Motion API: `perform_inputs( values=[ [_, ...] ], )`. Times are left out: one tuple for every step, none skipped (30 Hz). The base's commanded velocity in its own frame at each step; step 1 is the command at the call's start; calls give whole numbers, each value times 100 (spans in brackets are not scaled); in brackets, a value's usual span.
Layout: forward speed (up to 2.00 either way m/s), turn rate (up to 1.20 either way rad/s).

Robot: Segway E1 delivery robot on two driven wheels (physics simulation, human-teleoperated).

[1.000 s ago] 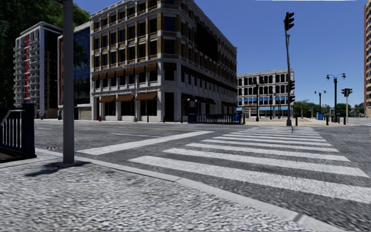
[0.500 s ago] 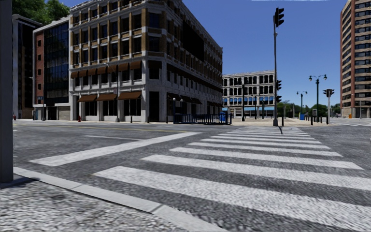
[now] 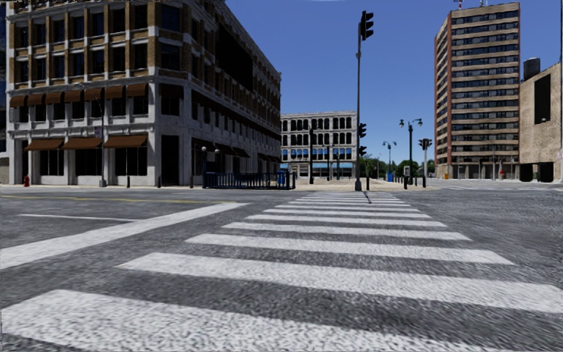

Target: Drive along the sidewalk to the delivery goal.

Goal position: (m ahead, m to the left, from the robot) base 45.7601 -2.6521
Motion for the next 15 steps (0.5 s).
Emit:
perform_inputs(
  values=[
    [142, -60],
    [142, -60],
    [142, -60],
    [142, -60],
    [142, -60],
    [142, -60],
    [142, -60],
    [142, -60],
    [142, -60],
    [142, -60],
    [142, -60],
    [142, -60],
    [142, -45],
    [142, -5],
    [142, -5]
  ],
)
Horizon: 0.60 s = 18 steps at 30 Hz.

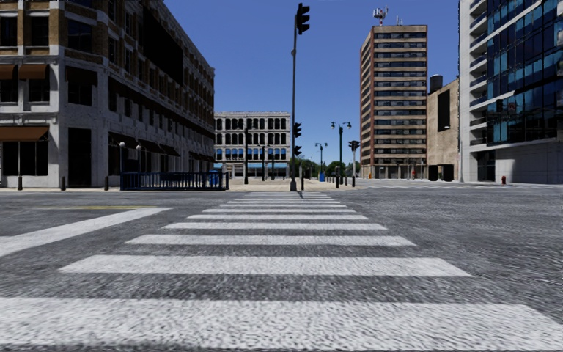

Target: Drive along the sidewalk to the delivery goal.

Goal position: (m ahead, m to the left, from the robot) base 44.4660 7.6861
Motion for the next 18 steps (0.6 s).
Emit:
perform_inputs(
  values=[
    [142, -2],
    [142, -1],
    [142, -1],
    [142, 0],
    [142, 0],
    [142, 0],
    [142, 0],
    [142, 0],
    [142, 0],
    [142, 0],
    [142, 0],
    [142, 0],
    [142, 0],
    [142, 0],
    [142, 0],
    [142, 0],
    [142, 0],
    [142, 0]
  ],
)
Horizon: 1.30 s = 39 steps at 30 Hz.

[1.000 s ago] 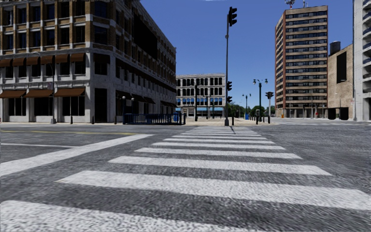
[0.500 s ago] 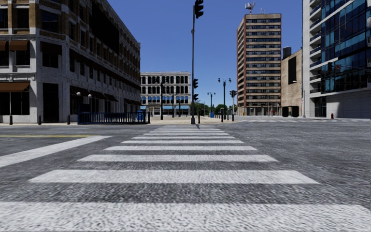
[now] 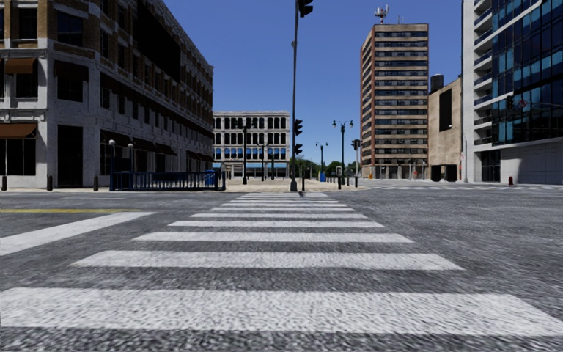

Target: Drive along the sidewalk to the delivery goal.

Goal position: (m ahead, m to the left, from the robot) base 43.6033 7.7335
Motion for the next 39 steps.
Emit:
perform_inputs(
  values=[
    [142, 0],
    [142, 0],
    [142, 0],
    [142, 0],
    [142, 0],
    [142, 0],
    [142, 0],
    [142, 0],
    [142, 0],
    [142, 0],
    [142, 0],
    [142, 0],
    [142, 0],
    [142, 0],
    [142, 0],
    [142, 0],
    [142, 0],
    [142, 0],
    [142, 0],
    [142, 0],
    [142, 0],
    [142, 0],
    [142, 0],
    [142, 0],
    [142, 0],
    [142, 0],
    [142, 0],
    [142, 0],
    [142, 0],
    [142, 0],
    [142, 0],
    [142, 0],
    [142, 0],
    [142, 0],
    [142, 0],
    [142, 0],
    [142, 0],
    [142, 0],
    [142, 0]
  ],
)
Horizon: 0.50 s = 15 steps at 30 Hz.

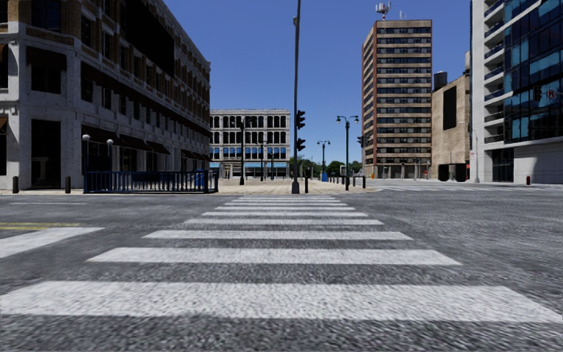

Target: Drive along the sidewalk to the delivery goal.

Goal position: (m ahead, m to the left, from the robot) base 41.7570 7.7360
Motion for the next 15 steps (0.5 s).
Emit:
perform_inputs(
  values=[
    [142, 0],
    [142, 0],
    [142, 0],
    [142, 0],
    [142, 0],
    [142, 0],
    [142, 0],
    [142, 0],
    [142, 0],
    [142, 0],
    [142, 0],
    [142, 0],
    [142, 0],
    [142, 0],
    [142, 0]
  ],
)
